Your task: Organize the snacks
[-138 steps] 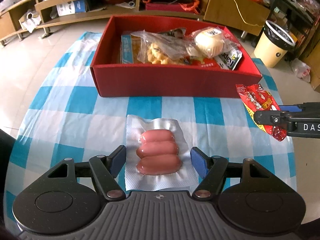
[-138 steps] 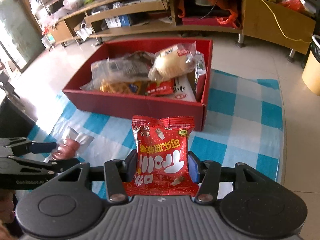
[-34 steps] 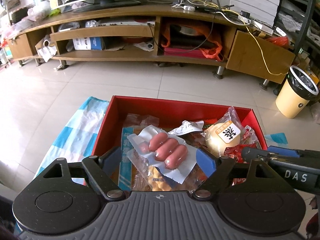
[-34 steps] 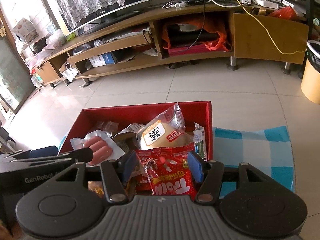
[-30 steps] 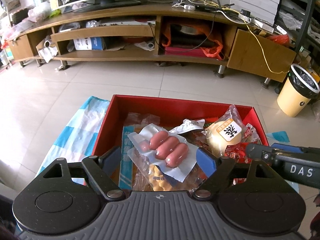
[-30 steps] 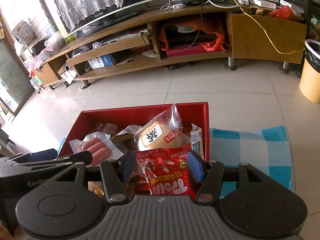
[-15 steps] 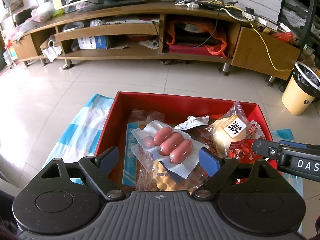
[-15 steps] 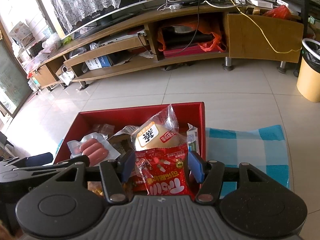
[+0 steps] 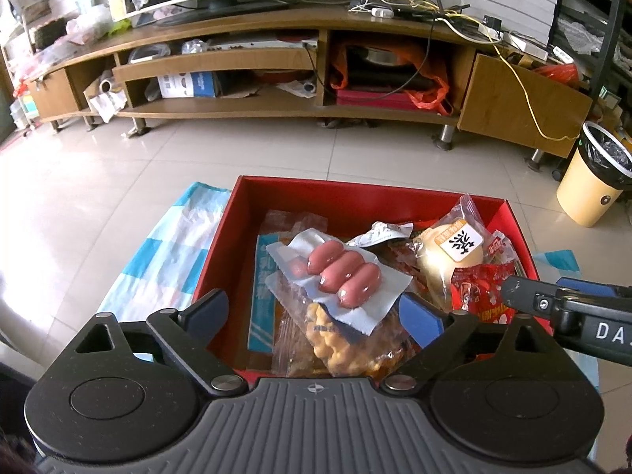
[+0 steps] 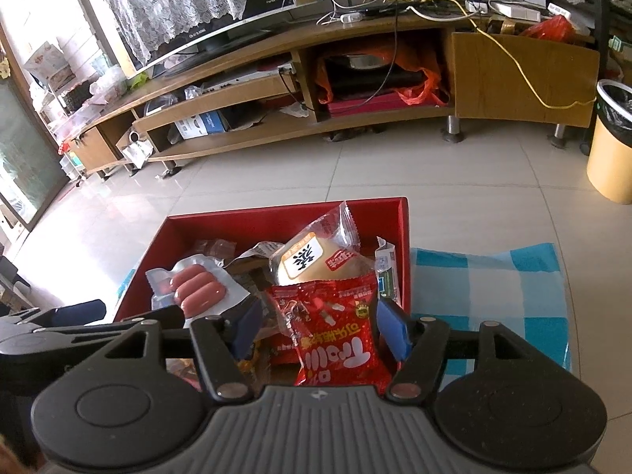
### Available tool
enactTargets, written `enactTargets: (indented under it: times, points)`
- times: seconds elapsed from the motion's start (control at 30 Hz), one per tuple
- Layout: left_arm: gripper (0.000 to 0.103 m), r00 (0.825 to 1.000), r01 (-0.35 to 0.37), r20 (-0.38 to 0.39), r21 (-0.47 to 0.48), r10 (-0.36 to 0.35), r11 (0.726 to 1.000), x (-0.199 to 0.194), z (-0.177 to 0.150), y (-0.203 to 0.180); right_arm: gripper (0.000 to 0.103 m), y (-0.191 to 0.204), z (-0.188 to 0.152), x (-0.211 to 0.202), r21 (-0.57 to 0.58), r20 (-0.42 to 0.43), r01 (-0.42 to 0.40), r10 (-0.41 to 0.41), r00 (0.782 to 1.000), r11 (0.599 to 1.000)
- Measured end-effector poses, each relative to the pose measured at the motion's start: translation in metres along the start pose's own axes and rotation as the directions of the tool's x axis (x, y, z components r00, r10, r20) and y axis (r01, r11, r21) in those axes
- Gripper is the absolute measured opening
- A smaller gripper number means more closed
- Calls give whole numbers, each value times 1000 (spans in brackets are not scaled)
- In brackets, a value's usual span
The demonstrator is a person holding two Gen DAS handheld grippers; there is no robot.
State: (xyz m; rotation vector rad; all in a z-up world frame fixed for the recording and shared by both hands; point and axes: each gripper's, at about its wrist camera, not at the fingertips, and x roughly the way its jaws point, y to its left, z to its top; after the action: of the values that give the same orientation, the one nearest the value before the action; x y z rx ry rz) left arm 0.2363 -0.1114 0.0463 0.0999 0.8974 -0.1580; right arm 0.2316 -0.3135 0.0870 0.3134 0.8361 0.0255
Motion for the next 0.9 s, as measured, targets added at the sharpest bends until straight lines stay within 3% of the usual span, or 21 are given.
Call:
enactTargets:
  times: [0.9]
  points:
    - [102, 1000, 0, -5, 6, 0, 1000, -34, -41, 3, 65, 11, -37, -37, -33, 17, 18, -18, 1000, 999]
